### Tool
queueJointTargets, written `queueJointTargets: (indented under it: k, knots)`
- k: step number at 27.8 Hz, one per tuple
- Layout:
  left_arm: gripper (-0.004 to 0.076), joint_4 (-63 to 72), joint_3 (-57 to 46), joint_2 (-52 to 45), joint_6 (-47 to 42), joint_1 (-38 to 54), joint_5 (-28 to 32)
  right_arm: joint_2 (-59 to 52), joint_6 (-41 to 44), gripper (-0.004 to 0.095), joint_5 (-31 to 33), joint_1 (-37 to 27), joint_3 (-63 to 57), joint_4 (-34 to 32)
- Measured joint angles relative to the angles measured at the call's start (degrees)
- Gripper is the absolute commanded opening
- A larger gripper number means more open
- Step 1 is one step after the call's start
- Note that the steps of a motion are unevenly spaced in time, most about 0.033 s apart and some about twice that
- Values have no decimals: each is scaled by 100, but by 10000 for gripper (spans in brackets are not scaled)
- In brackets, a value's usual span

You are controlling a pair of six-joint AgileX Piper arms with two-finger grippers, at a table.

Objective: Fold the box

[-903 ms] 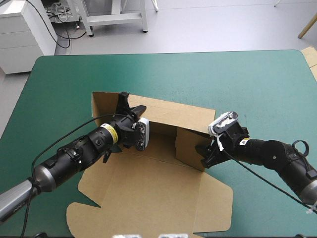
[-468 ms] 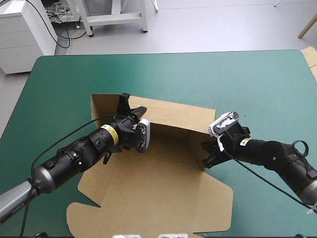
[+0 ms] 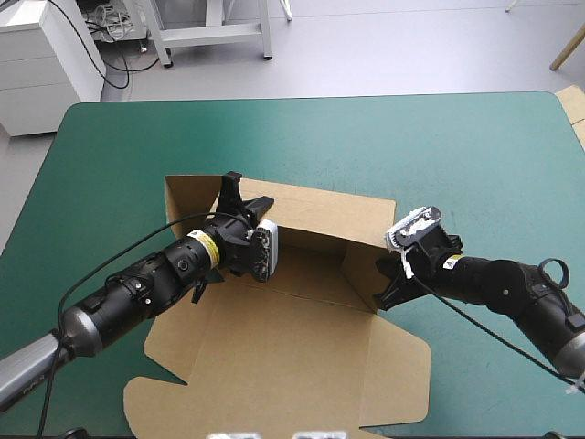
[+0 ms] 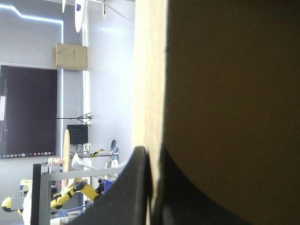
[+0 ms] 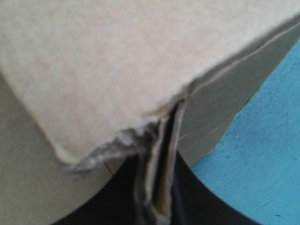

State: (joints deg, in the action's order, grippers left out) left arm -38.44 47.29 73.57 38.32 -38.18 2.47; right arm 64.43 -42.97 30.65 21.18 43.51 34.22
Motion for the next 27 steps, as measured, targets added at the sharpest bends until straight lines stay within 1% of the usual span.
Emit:
queueJointTargets:
  k: [2, 5, 7, 9, 12, 14, 15, 16, 17, 22, 24, 26, 27]
  knots:
    - [-8, 124, 9, 0, -98, -15, -14, 7, 210, -20, 31, 13, 65, -218]
    - [0, 337, 155, 12, -169, -111, -281, 79, 800, -20, 230, 48, 301, -905]
    - [49, 398, 252, 27, -185, -220, -426, 137, 1240, -20, 389, 76, 527, -1489]
    - [141, 418, 317, 44, -213, -317, -463, 195, 1734, -20, 562, 89, 763, -2129]
    - [363, 533, 360, 58, -303, -452, -443, 267, 2308, -20, 677, 96, 1058, -2916]
    - [516, 701, 396, 80, -411, -536, -444, 305, 2619, -20, 660, 101, 1201, -3219]
    - [566, 826, 420, 94, -454, -586, -434, 333, 2750, -20, 632, 117, 1258, -3350]
    - [596, 970, 445, 101, -477, -629, -436, 359, 2848, -20, 612, 131, 1295, -3422]
    - [608, 1101, 486, 106, -505, -696, -441, 401, 2964, -20, 578, 144, 1307, -3510]
    - [604, 1331, 697, 106, -542, -1038, -540, 685, 3653, -20, 417, 144, 1335, -3820]
    - [604, 1338, 808, 106, -555, -1223, -705, 832, 3924, -20, 325, 144, 1364, -3966]
    - [602, 1356, 953, 106, -560, -1465, -993, 1021, 4212, -20, 186, 144, 1371, -4096]
    - [601, 1386, 1048, 106, -560, -1615, -1243, 1096, 4341, -20, 84, 144, 1384, -4173]
